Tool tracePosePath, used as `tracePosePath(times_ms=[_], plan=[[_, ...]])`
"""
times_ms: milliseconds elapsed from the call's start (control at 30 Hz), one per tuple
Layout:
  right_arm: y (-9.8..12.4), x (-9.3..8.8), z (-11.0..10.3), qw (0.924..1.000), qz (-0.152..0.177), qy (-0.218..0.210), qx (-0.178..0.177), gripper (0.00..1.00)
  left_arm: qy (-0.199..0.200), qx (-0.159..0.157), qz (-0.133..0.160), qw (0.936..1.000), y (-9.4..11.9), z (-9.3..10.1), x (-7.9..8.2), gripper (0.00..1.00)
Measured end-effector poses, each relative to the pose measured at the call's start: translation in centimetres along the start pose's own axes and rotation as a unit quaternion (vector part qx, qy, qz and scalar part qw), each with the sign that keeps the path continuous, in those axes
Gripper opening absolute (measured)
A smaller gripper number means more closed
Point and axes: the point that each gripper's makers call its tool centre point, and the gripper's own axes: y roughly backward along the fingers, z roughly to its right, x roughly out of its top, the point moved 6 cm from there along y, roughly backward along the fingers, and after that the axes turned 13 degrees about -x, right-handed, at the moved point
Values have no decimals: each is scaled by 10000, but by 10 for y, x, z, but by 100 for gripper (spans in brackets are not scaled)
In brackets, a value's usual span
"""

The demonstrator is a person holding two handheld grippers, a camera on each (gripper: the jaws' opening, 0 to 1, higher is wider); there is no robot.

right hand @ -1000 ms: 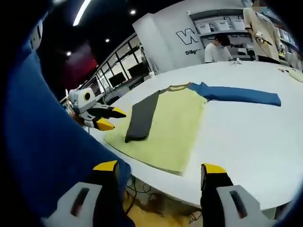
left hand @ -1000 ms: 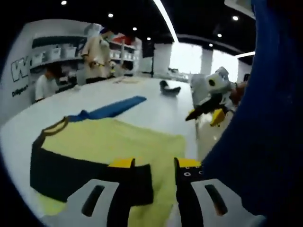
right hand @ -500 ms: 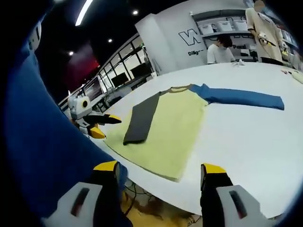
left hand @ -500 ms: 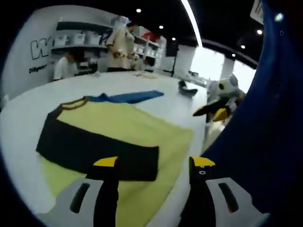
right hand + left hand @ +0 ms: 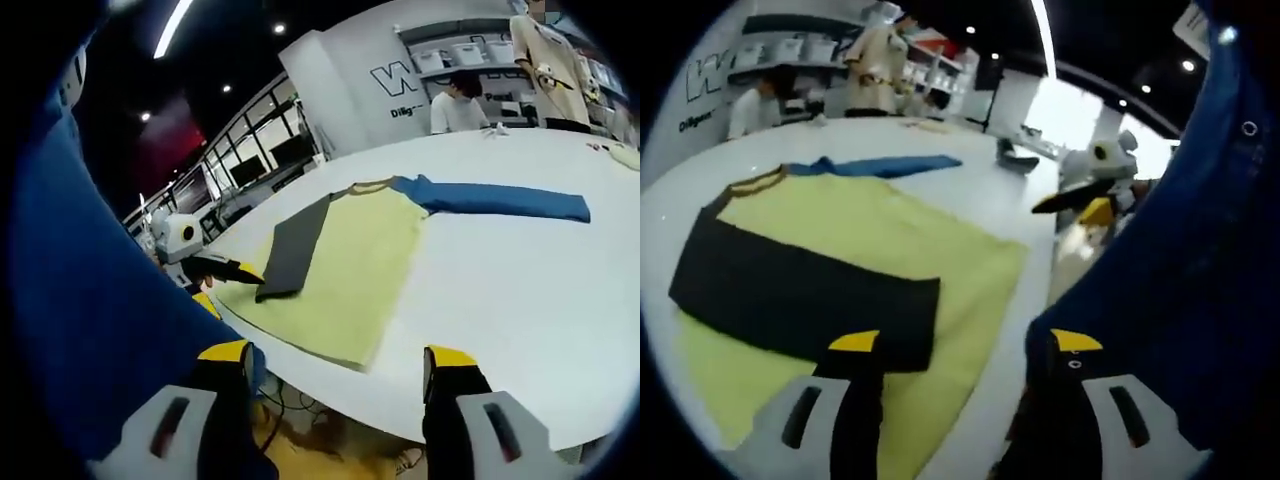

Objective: Fold the garment on the visible template until the final outline fits inside the template.

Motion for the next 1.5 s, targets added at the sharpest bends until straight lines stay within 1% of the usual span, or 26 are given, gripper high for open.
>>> tracePosePath(times_ms=[133,167,233,300,367,433,467,500,533,567,600,667,767,800,867,900,1000,1067,1167,1200,1233,1300,1333,1433,1467,1500], plan=[[1,1,6,10000,10,-31,-11,67,87,-242,-34,9997,-1,8,0,54],[0,2,9,10000,26,-54,-9,67,113,-419,-27,9991,0,13,-1,51],[-1,3,11,10000,50,-80,-5,67,112,-470,-14,9988,1,15,0,47],[-4,7,10,9999,90,-111,-3,66,127,-412,69,9990,5,20,5,49],[-7,13,17,9998,129,-134,-13,66,89,52,355,9993,17,13,11,56],[-10,17,20,9998,155,-137,-34,66,266,291,516,9979,27,9,13,62],[-11,20,23,9997,171,-147,-47,66,371,492,607,9963,37,5,13,64],[-13,24,27,9996,199,-169,-83,66,415,556,594,9958,40,4,11,66],[-15,29,35,9994,245,-176,-164,66,605,820,636,9928,49,1,9,70],[-16,30,37,9994,247,-179,-182,66,627,837,668,9923,51,1,9,76],[-18,32,46,9992,259,-193,-248,66,655,925,720,9909,57,2,9,81],[-22,35,57,9985,264,-261,-393,66,689,1124,689,9889,66,1,5,88],[-27,40,72,9964,342,-506,-585,66,710,1407,716,9849,79,-1,0,95],[-28,45,72,9954,442,-601,-605,66,735,1479,737,9835,83,-2,-1,98],[-31,50,80,9923,549,-840,-728,67,831,1564,738,9814,90,-3,-3,99],[-35,58,87,9875,761,-1106,-824,68,811,1728,704,9791,100,-7,-7,99],[-39,66,100,9813,906,-1389,-976,68,827,1957,789,9740,112,-11,-7,99],[-44,76,113,9778,991,-1454,-1135,69,839,2140,967,9684,123,-13,-4,99],[-49,91,134,9669,1229,-1815,-1307,70,851,2298,1011,9642,132,-14,-1,99],[-52,98,140,9601,1354,-2074,-1302,70,847,2341,1006,9633,134,-14,-1,99],[-53,101,147,9573,1383,-2172,-1317,69,821,2406,995,9620,137,-14,-1,99],[-55,107,167,9463,1462,-2397,-1600,69,817,2496,990,9598,143,-16,-4,99],[-56,111,175,9411,1531,-2500,-1687,69,803,2558,1021,9580,144,-14,-1,99],[-60,117,190,9278,1586,-2868,-1784,69,854,2634,1046,9552,144,-10,3,99],[-62,119,195,9197,1591,-3092,-1822,70,865,2649,1032,9548,144,-9,3,99],[-63,121,205,9144,1635,-3214,-1837,72,871,2661,1006,9547,143,-8,2,99]])
